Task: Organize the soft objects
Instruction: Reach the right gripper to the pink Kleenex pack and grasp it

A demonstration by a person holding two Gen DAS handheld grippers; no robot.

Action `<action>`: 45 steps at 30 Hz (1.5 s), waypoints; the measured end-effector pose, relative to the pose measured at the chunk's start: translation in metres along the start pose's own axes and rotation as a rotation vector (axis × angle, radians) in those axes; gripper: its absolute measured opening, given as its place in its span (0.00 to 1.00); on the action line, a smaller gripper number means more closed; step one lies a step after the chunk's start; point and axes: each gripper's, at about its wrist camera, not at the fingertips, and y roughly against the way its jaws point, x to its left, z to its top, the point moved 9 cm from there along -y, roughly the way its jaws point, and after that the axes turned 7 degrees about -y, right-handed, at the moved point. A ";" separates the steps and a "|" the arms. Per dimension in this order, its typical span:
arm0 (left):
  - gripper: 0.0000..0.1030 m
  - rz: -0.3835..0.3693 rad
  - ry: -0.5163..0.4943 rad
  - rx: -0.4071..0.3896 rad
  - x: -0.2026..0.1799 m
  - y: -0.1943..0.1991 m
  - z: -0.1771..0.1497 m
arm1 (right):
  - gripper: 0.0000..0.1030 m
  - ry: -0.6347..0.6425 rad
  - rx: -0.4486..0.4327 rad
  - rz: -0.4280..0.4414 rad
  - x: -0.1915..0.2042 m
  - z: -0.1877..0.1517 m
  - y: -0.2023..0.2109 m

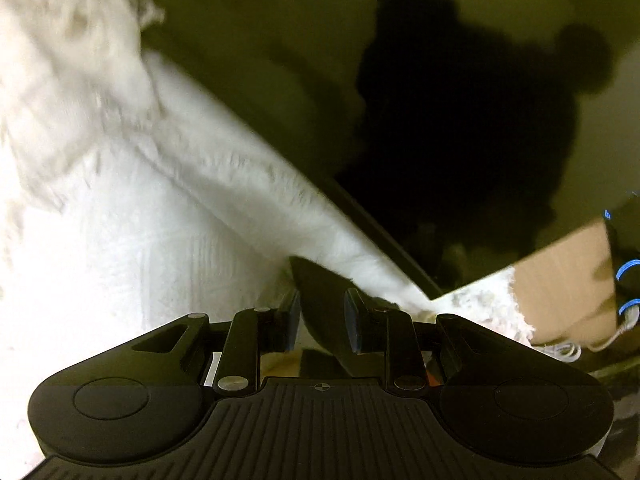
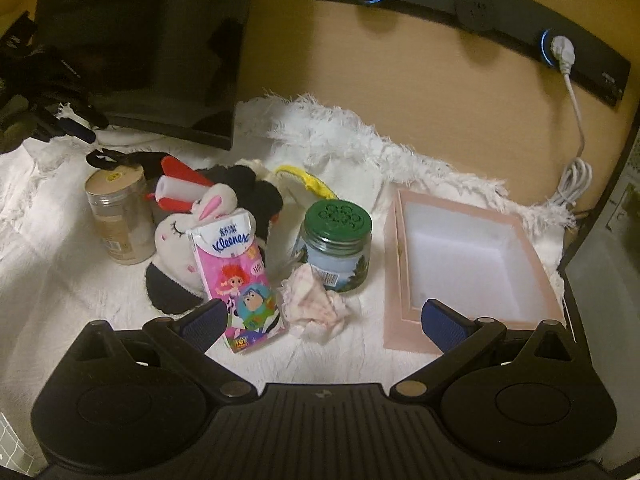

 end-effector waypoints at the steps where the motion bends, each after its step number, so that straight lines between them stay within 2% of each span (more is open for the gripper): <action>1: 0.26 0.004 0.021 0.019 0.005 -0.008 0.002 | 1.00 -0.006 0.008 -0.002 0.000 -0.001 -0.002; 5: 0.26 -0.011 0.102 0.083 0.020 -0.042 0.003 | 1.00 -0.012 0.031 0.000 0.004 -0.006 -0.004; 8: 0.26 -0.088 0.152 0.139 0.015 -0.064 -0.002 | 1.00 -0.004 0.039 0.001 0.003 -0.009 -0.006; 13: 0.26 -0.133 0.104 0.225 -0.001 -0.093 -0.016 | 1.00 -0.020 0.074 -0.003 -0.002 -0.018 -0.015; 17: 0.20 -0.186 0.147 0.189 -0.006 -0.095 -0.013 | 1.00 -0.002 0.063 0.015 0.000 -0.018 -0.014; 21: 0.20 -0.199 0.084 0.092 -0.019 -0.075 -0.006 | 1.00 0.092 0.015 0.039 0.011 -0.011 -0.009; 26: 0.19 -0.279 0.043 -0.023 -0.036 -0.016 -0.008 | 1.00 0.168 -0.006 0.101 0.027 -0.004 -0.014; 30: 0.19 -0.273 -0.015 -0.075 -0.044 0.036 -0.036 | 0.99 0.216 -0.011 0.176 0.045 0.001 -0.029; 34: 0.19 -0.211 -0.083 -0.116 -0.045 0.069 -0.086 | 0.87 0.260 0.014 0.232 0.062 0.000 -0.056; 38: 0.19 -0.153 -0.118 -0.145 -0.041 0.081 -0.133 | 0.79 0.279 0.046 0.248 0.070 -0.002 -0.086; 39: 0.19 -0.140 -0.118 -0.149 -0.038 0.081 -0.144 | 0.70 0.283 0.055 0.253 0.071 -0.003 -0.090; 40: 0.19 -0.128 -0.122 -0.148 -0.040 0.076 -0.155 | 0.54 0.285 0.069 0.259 0.072 -0.005 -0.094; 41: 0.19 -0.117 -0.134 -0.147 -0.039 0.076 -0.164 | 0.48 0.285 0.093 0.281 0.074 -0.007 -0.096; 45: 0.19 -0.086 -0.224 -0.115 -0.054 0.070 -0.197 | 0.43 0.274 0.106 0.319 0.074 -0.004 -0.081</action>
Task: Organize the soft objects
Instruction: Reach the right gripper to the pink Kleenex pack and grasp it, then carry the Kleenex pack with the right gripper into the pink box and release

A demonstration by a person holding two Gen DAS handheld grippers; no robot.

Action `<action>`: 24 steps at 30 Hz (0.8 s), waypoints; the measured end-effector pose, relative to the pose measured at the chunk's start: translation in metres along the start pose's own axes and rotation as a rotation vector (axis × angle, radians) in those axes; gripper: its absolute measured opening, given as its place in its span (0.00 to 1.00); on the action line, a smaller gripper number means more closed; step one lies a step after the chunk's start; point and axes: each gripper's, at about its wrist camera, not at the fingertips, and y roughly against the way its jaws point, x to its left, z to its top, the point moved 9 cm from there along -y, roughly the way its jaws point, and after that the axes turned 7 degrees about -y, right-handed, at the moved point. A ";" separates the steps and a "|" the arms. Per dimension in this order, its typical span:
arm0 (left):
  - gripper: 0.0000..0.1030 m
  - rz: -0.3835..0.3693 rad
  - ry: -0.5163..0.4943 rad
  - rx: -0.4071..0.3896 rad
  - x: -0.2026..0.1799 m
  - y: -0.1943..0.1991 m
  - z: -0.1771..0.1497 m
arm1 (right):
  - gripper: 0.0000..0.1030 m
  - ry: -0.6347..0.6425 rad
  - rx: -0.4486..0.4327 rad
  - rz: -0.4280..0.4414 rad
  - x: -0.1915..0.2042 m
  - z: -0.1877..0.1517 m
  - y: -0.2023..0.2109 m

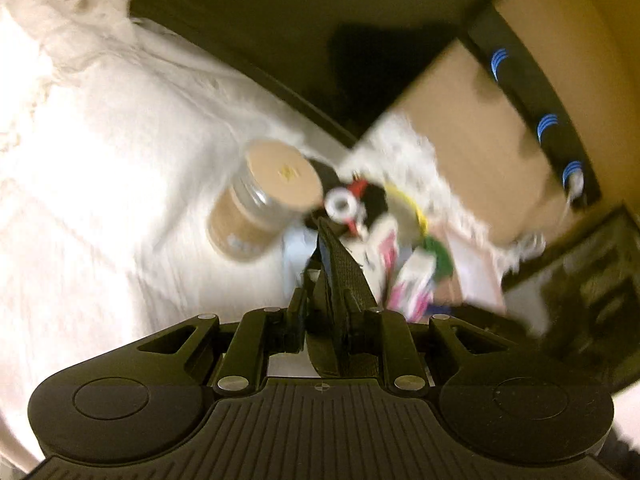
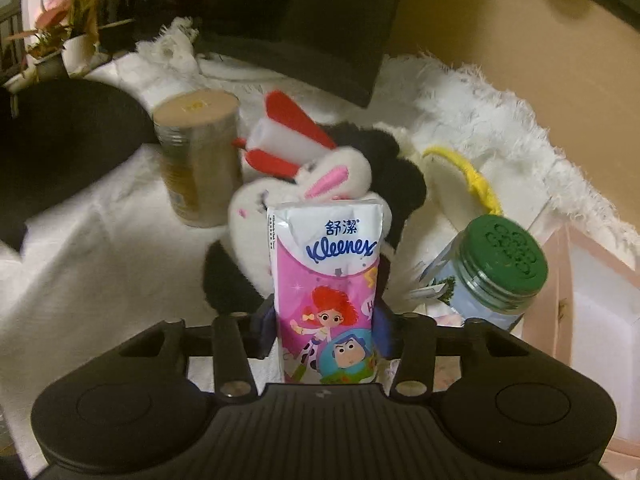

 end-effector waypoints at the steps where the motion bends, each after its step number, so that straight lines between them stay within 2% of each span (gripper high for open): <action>1: 0.19 -0.004 -0.026 0.010 -0.008 -0.003 -0.004 | 0.43 -0.004 -0.010 0.012 0.000 0.002 0.010; 4: 0.19 -0.045 -0.103 0.021 -0.038 -0.011 -0.007 | 0.43 -0.028 -0.050 0.039 -0.006 0.011 0.048; 7: 0.19 -0.122 -0.147 0.016 -0.079 -0.026 0.005 | 0.43 -0.047 -0.120 0.001 -0.026 0.023 0.094; 11: 0.19 -0.223 -0.213 -0.006 -0.140 -0.053 0.032 | 0.43 -0.099 -0.212 -0.126 -0.074 0.031 0.155; 14: 0.20 -0.291 -0.248 -0.027 -0.192 -0.085 0.050 | 0.43 -0.150 -0.247 -0.239 -0.113 0.026 0.190; 18: 0.20 -0.362 -0.236 0.007 -0.250 -0.137 0.061 | 0.43 -0.227 -0.244 -0.365 -0.156 0.008 0.218; 23: 0.20 -0.405 -0.196 0.009 -0.301 -0.204 0.063 | 0.43 -0.273 -0.216 -0.434 -0.180 -0.020 0.233; 24: 0.21 -0.388 -0.197 0.007 -0.304 -0.215 0.062 | 0.43 -0.279 -0.206 -0.439 -0.183 -0.025 0.234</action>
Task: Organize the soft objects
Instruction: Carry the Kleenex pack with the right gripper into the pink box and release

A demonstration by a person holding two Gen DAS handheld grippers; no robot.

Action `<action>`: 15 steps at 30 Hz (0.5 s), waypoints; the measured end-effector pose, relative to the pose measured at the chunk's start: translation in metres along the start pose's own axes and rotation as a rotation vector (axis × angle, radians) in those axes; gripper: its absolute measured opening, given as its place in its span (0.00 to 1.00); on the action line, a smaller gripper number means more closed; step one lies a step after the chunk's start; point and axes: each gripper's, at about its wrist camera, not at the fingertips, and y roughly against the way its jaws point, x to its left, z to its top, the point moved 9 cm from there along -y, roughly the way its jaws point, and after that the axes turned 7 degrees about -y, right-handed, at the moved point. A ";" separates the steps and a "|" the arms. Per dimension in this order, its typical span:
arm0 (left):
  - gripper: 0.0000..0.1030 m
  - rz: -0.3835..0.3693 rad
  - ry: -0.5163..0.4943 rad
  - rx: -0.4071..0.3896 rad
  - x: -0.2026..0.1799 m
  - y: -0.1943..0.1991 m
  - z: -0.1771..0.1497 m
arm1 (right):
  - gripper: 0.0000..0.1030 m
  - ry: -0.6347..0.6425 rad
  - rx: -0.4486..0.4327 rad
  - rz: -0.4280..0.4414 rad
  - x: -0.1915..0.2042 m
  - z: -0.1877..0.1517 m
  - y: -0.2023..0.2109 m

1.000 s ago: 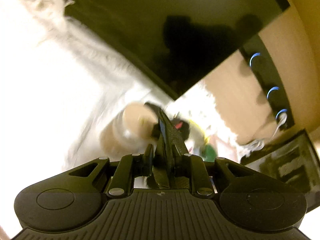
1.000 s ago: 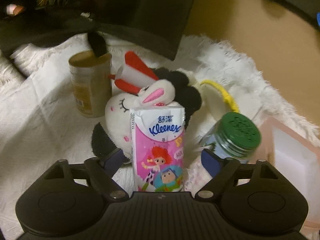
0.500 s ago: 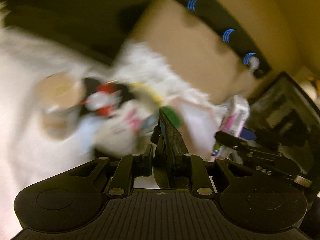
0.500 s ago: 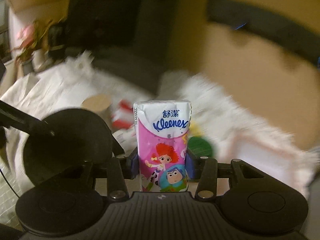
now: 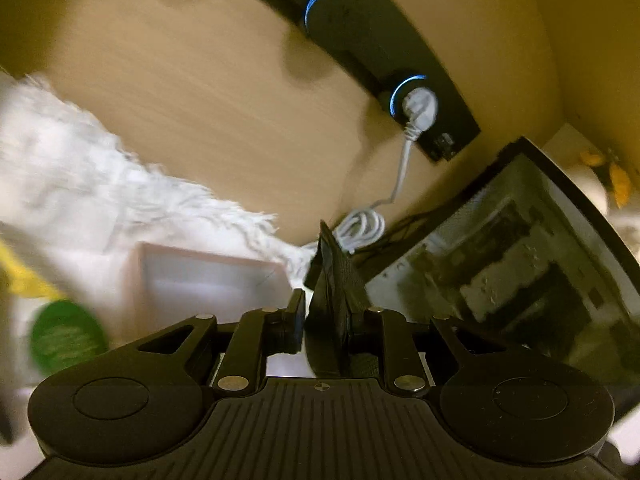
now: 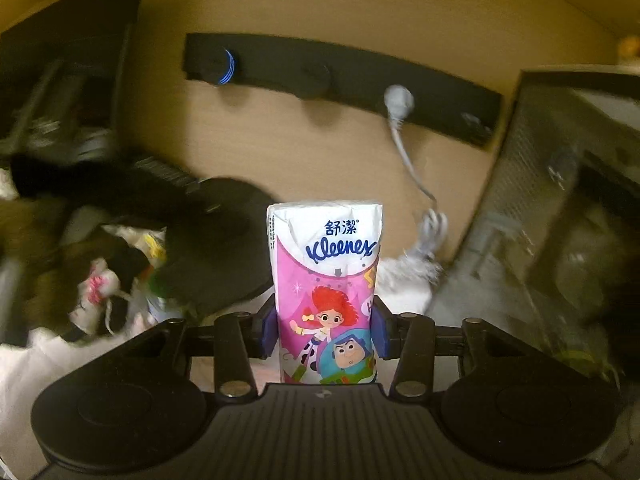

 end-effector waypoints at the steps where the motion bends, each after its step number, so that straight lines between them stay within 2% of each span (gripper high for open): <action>1: 0.21 0.051 -0.011 0.015 0.006 -0.012 -0.004 | 0.43 -0.002 0.010 -0.008 -0.001 -0.004 0.000; 3: 0.21 0.206 -0.046 0.110 0.025 -0.039 -0.020 | 0.43 -0.003 0.033 -0.025 -0.007 -0.014 -0.003; 4: 0.21 0.241 -0.050 0.145 0.031 -0.047 -0.027 | 0.43 -0.005 0.046 -0.032 -0.010 -0.018 -0.005; 6: 0.21 0.211 0.001 0.163 0.041 -0.049 -0.040 | 0.43 -0.011 0.068 -0.038 -0.015 -0.027 -0.009; 9: 0.21 0.188 0.055 0.107 0.049 -0.027 -0.044 | 0.43 -0.017 0.089 -0.033 -0.022 -0.032 -0.019; 15: 0.21 0.247 -0.071 -0.029 0.044 0.059 -0.051 | 0.43 -0.076 0.133 0.023 -0.027 -0.004 -0.063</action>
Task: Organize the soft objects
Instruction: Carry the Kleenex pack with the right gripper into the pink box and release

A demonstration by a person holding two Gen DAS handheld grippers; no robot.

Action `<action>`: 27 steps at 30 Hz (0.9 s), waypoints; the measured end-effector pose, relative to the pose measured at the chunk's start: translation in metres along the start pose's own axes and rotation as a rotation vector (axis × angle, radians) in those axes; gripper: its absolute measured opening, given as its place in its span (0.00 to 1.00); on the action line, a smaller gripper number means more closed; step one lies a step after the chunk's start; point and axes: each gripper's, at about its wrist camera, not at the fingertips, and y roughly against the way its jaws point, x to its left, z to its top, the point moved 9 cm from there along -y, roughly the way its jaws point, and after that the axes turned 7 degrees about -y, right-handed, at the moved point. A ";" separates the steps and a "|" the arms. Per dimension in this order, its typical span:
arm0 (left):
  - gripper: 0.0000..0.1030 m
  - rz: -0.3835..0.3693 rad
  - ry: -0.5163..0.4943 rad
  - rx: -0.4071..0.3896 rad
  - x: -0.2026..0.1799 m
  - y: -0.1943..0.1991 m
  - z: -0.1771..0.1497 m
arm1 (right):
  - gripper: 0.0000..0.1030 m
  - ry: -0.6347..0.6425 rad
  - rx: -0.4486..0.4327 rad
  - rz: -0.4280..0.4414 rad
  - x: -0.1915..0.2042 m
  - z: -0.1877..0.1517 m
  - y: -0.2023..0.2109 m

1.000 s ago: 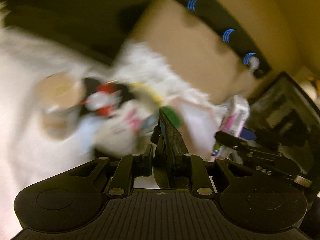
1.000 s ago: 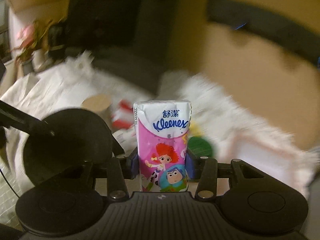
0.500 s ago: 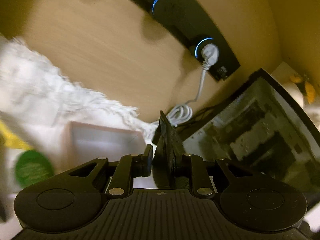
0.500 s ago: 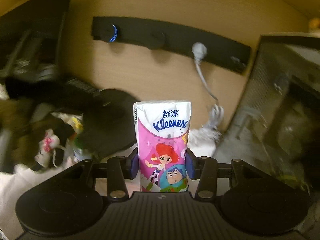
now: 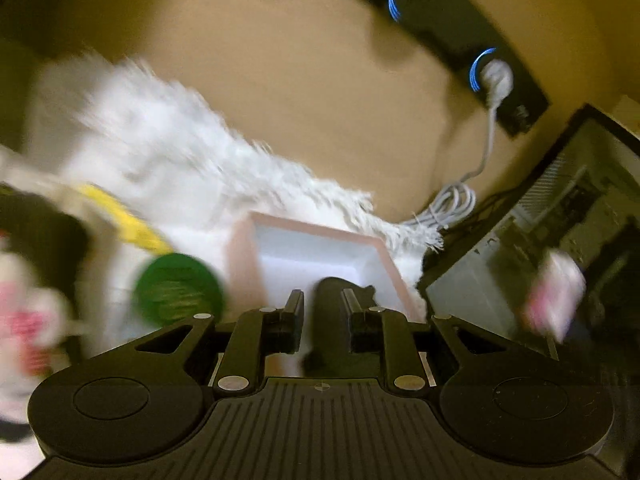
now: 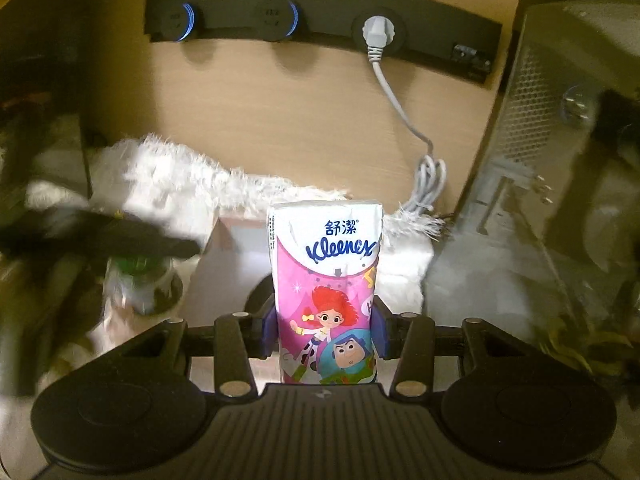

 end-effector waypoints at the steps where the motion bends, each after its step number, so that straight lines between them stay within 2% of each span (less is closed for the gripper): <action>1: 0.21 0.020 -0.026 -0.022 0.003 0.014 -0.002 | 0.43 -0.018 0.010 0.007 -0.001 0.007 -0.007; 5: 0.21 0.118 -0.087 -0.052 0.024 0.057 -0.029 | 0.43 -0.109 0.103 0.014 -0.008 0.030 -0.048; 9: 0.21 0.153 -0.045 -0.005 0.050 0.079 -0.063 | 0.43 -0.139 0.219 -0.026 -0.008 0.030 -0.098; 12: 0.21 0.192 -0.018 0.036 0.070 0.092 -0.085 | 0.45 -0.157 0.271 -0.017 -0.004 0.023 -0.129; 14: 0.21 0.237 -0.017 0.061 0.085 0.101 -0.097 | 0.55 -0.133 0.283 -0.012 -0.001 0.019 -0.142; 15: 0.21 0.269 -0.019 0.067 0.094 0.107 -0.101 | 0.67 -0.122 0.294 -0.012 0.001 0.015 -0.148; 16: 0.21 0.298 -0.016 0.069 0.102 0.111 -0.104 | 0.75 -0.122 0.300 -0.016 0.002 0.011 -0.151; 22: 0.21 0.400 0.021 0.013 0.139 0.135 -0.095 | 0.78 -0.125 0.248 0.006 0.016 0.005 -0.138; 27: 0.21 0.390 -0.042 -0.047 0.138 0.135 -0.059 | 0.92 -0.021 0.103 0.033 0.051 0.002 -0.094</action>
